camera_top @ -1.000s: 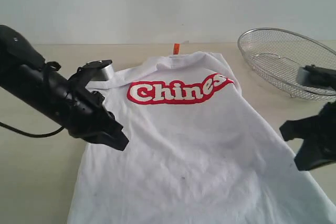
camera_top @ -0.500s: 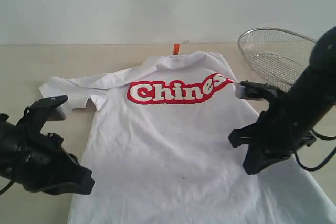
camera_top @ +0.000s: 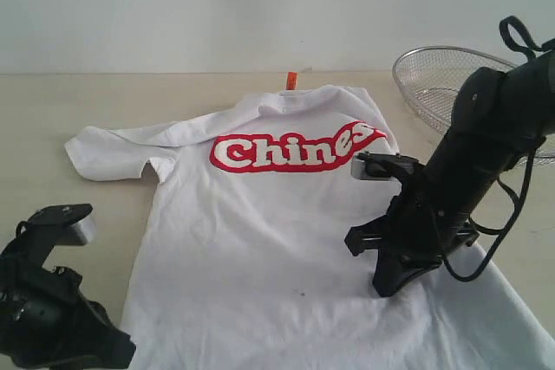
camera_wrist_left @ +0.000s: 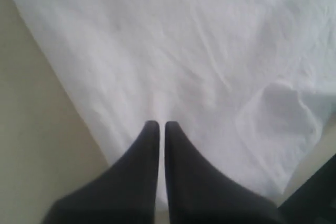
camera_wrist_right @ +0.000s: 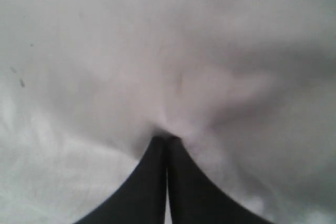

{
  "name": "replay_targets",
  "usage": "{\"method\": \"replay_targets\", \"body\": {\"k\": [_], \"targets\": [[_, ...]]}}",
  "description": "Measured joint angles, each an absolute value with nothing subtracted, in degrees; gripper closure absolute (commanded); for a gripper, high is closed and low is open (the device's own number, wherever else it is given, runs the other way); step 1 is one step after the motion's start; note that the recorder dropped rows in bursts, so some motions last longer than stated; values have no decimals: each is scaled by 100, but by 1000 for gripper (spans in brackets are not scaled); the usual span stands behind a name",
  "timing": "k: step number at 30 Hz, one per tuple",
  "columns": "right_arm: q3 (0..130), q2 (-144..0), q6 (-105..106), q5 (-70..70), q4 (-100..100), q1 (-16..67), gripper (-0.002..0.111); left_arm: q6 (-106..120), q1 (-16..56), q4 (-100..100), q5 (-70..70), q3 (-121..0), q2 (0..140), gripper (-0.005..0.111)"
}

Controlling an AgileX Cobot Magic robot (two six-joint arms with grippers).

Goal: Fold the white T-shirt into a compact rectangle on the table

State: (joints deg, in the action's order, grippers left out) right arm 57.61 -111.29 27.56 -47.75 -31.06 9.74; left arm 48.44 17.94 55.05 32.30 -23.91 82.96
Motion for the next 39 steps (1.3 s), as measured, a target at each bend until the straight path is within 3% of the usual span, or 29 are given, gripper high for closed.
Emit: {"method": "replay_targets", "body": {"k": [17,39], "targets": [[5819,-11196,2683,-4692,-3189,1658,107,5454,1794,5998,3009,-4003,10032,102],[5837,-11196,1837,-4853,-2736,1719,107,3028,1784,3772,2437,-4070,10293,102]]}}
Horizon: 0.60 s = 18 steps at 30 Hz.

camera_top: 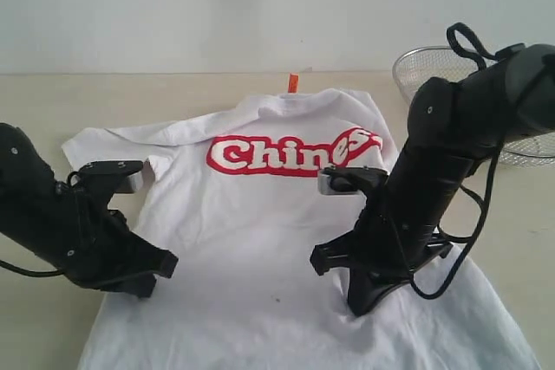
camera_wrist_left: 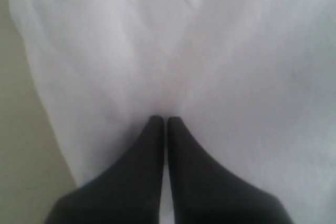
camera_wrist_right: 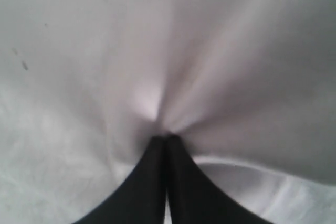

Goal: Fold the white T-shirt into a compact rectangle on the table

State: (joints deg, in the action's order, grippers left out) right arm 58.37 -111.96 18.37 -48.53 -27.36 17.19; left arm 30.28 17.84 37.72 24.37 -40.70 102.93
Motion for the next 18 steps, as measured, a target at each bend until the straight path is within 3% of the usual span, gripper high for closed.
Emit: {"method": "replay_targets", "body": {"k": [10,15,18], "targets": [[6116,-10861,2334,-5127,-2758,1719,109,2942,1475,3461,2253,-3721,9783,102],[7248,-9804,1660,-4087,-1623,1668,109,2953,1471,3403,2428,-4499,9139,102],[8152,-10170,1041,-3968,-873,1188,109,3041,1471,3403,2479,-4743,9272,102]]}}
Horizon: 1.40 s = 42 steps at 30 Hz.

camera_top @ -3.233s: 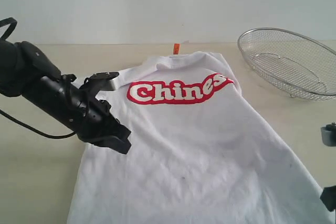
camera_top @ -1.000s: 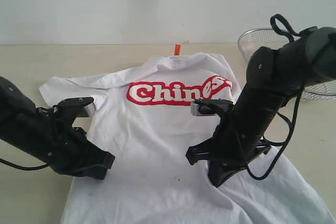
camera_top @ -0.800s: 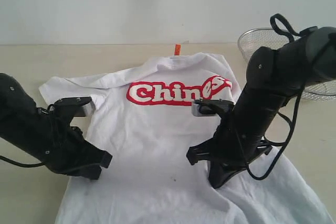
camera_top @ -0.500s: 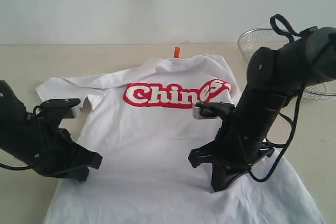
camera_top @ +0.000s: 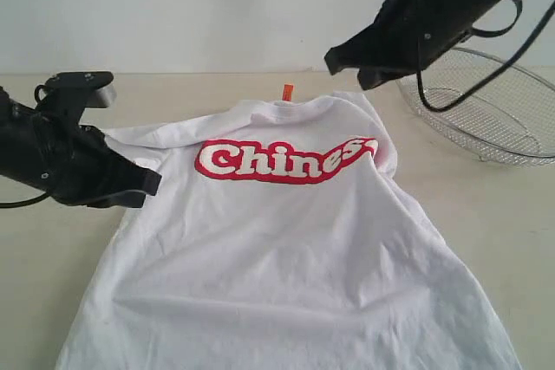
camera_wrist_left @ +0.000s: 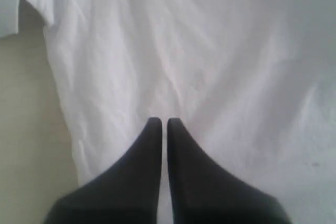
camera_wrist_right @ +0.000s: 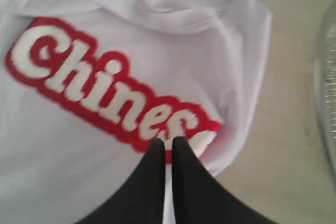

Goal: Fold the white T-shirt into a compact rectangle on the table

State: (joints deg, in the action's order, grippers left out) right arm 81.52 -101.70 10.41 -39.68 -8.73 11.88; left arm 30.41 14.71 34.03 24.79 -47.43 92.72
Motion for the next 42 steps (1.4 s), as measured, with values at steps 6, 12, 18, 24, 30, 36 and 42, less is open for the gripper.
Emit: {"method": "replay_targets", "body": {"k": [6,12,18,24,30,36,42], "targets": [[9567,-11850,1014,-4665,-753,762,109,3108,1471,3403,2491,-5283,10042,102],[10606,-12794,934,-5021,-564,725,109,3131,1471,3403,2510,-5778,10715,102],[11304,-13377,806,-5460,-379,543,109,3146,1471,3389,2724,-6284,11157,102],[11418,-13689,651,-5752,153,480,109,3150,1471,3318,2993,-6714,11534,102],[11478,-13701,394,-5763,938,473,109,3160,1471,3252,3085,-6832,11770,102],[11567,-13701,225,-5751,1038,255,109,3160,1471,3232,3090,-6840,11796,102],[11580,-13701,321,-5762,793,-123,109,3160,1471,3211,3064,-6840,11796,102]]}}
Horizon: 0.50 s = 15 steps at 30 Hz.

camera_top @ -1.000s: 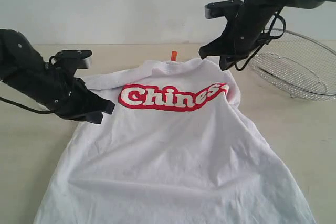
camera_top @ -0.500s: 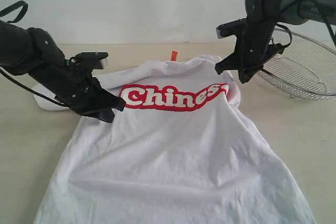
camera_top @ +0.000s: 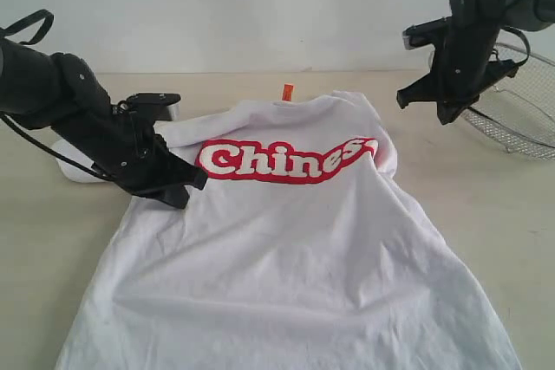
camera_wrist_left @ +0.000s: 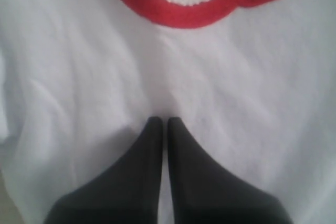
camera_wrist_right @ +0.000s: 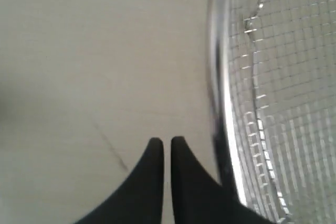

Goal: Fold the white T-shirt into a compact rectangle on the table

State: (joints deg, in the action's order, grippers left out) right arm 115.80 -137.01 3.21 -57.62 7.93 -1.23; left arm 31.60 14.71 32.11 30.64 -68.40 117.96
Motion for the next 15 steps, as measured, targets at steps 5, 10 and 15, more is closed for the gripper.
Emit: {"method": "replay_targets", "body": {"k": [5,10,15], "targets": [[11580,-13524,1007,-5932,-646,100,109,3160,1461,3211,3041,-6840,11796,102],[11590,-13463,1106,-6217,-710,343,109,3062,1355,3118,3041,-6840,11796,102],[11590,-13516,1159,-6363,-726,453,109,2616,1165,2626,3041,-6858,11796,102]]}}
